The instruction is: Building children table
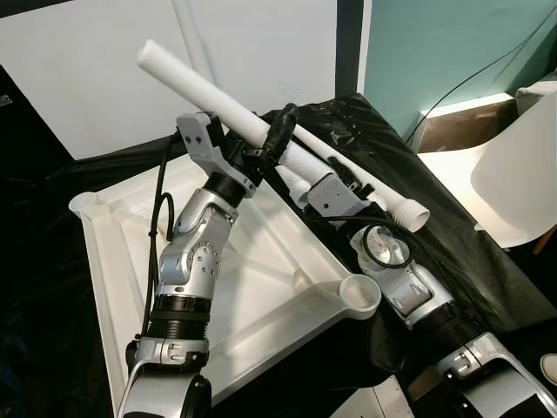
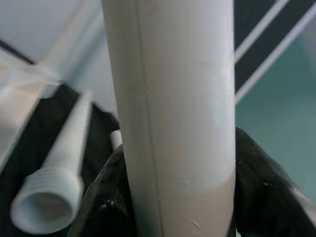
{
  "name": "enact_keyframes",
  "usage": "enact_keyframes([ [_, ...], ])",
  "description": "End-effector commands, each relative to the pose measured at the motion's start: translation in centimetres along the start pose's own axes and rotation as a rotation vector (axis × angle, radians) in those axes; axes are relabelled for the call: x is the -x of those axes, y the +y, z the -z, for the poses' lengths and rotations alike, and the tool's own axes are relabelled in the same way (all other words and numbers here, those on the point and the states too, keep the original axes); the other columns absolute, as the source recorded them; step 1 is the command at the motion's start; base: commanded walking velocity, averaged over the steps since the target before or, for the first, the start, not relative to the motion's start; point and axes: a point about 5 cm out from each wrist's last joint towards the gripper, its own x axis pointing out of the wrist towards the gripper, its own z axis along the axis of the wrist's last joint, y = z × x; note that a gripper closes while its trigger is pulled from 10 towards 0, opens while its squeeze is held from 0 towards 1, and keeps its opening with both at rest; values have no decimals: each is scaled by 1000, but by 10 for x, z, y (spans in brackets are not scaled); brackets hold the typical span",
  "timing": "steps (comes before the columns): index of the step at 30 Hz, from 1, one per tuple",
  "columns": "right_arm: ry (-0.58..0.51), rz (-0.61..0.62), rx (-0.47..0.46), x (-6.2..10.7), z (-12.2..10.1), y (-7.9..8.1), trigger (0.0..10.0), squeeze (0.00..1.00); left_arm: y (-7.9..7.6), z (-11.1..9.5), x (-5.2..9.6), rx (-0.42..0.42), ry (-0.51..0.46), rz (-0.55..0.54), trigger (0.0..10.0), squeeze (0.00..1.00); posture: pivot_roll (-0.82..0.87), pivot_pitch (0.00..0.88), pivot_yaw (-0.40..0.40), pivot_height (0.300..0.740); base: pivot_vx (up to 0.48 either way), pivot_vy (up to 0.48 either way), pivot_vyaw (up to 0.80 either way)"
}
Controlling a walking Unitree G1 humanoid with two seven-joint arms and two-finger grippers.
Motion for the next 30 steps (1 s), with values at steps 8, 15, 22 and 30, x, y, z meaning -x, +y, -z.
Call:
enact_keyframes([
  [8,-110,142,-98,5,-12,2,0,0,0,-2,-1,10,-10,-1,10000,0,-101,0,111,740,0,0,0],
  [15,-121,128,-77,6,-13,11,0,0,-4,-1,2,28,-23,41,0,0,-100,0,106,740,0,0,0],
  [22,-149,38,-131,9,-17,21,10000,0,-6,1,8,31,-28,53,0,0,-105,0,102,740,0,0,0],
  [30,-137,-357,-471,10,-43,32,10000,1000,-6,-1,7,20,-36,60,0,0,-115,0,94,740,0,0,0],
])
